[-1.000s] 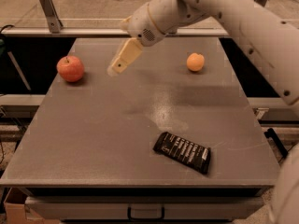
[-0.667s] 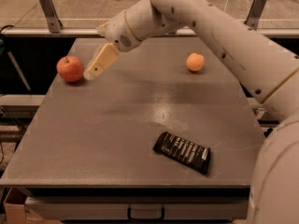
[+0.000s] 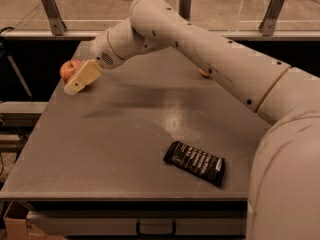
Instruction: Move apple near rxbar chocolate
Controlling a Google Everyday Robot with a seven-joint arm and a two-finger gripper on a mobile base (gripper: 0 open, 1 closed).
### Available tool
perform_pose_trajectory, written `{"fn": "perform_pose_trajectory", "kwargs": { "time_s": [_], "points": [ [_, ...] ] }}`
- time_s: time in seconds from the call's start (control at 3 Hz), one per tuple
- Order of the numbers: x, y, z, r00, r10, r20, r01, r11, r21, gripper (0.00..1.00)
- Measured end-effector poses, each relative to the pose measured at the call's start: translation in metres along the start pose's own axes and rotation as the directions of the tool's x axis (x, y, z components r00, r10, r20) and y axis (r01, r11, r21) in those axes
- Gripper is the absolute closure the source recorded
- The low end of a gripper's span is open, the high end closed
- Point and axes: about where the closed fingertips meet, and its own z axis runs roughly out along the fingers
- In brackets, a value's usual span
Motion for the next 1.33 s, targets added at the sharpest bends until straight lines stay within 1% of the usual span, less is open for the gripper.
{"fn": "perform_pose_trajectory", "kwargs": {
  "time_s": [0.33, 0.67, 1.0, 1.33],
  "points": [
    [0.003, -0.005, 0.018, 0.999, 0.034, -0.014, -0.034, 0.9993, 0.019, 0.00],
    [0.019, -0.017, 0.031, 0.996, 0.080, -0.041, -0.079, 0.9961, 0.040, 0.00],
    [0.033, -0.027, 0.043, 0.990, 0.135, -0.049, -0.133, 0.9900, 0.048, 0.17],
    [0.048, -0.035, 0.049, 0.982, 0.181, -0.057, -0.177, 0.9824, 0.059, 0.40]
  ]
}}
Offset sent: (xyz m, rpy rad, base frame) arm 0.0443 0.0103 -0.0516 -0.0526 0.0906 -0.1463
